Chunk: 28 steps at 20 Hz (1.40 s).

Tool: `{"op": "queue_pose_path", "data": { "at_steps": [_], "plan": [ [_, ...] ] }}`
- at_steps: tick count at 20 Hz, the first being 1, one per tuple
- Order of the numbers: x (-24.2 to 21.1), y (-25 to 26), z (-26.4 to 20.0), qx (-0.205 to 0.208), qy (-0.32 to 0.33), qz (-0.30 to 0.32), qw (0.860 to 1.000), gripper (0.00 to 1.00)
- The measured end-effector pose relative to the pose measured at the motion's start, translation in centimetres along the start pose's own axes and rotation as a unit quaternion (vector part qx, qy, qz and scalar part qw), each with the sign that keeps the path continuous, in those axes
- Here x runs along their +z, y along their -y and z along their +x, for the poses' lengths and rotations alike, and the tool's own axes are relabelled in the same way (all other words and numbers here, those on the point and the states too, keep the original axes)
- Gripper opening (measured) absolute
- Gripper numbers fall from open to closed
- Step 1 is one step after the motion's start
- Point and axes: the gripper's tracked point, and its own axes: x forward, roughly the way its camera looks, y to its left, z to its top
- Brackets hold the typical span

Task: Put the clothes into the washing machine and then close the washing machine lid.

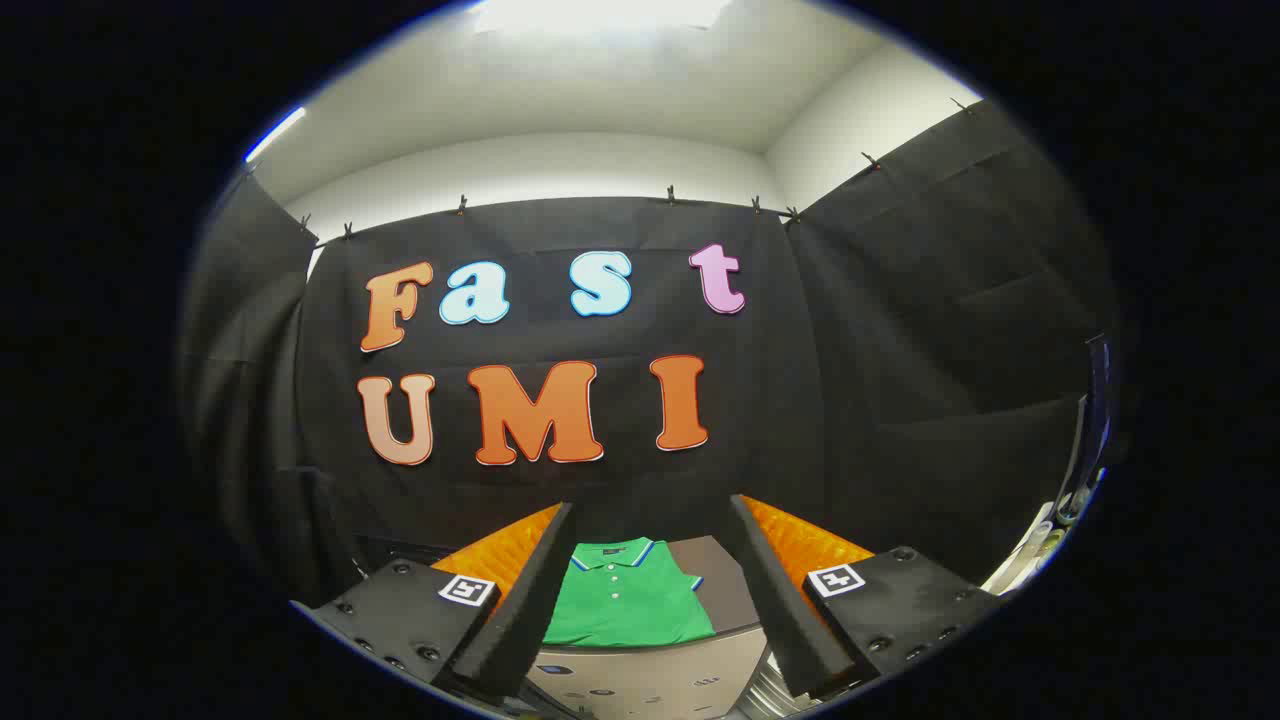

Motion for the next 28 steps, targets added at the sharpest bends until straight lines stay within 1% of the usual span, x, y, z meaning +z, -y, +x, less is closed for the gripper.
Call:
{"op": "queue_pose_path", "data": {
  "at_steps": [8, 22, 23, 25, 27, 28],
  "plan": [
    [-0.2, -0.7, 0.5, 0.006, 0.0, 0.001, 1.0, 0.98],
    [-0.3, -0.8, 0.8, -0.001, 0.008, 0.014, 1.0, 0.98],
    [-0.8, -1.3, 1.1, 0.001, 0.002, 0.008, 1.0, 0.98],
    [-2.6, -2.4, 2.2, 0.019, -0.033, -0.024, 0.999, 0.98],
    [-3.0, -2.6, 4.3, 0.015, -0.05, -0.048, 0.997, 0.98],
    [-3.1, -3.0, 5.5, 0.02, -0.059, -0.054, 0.997, 0.98]
  ]
}}
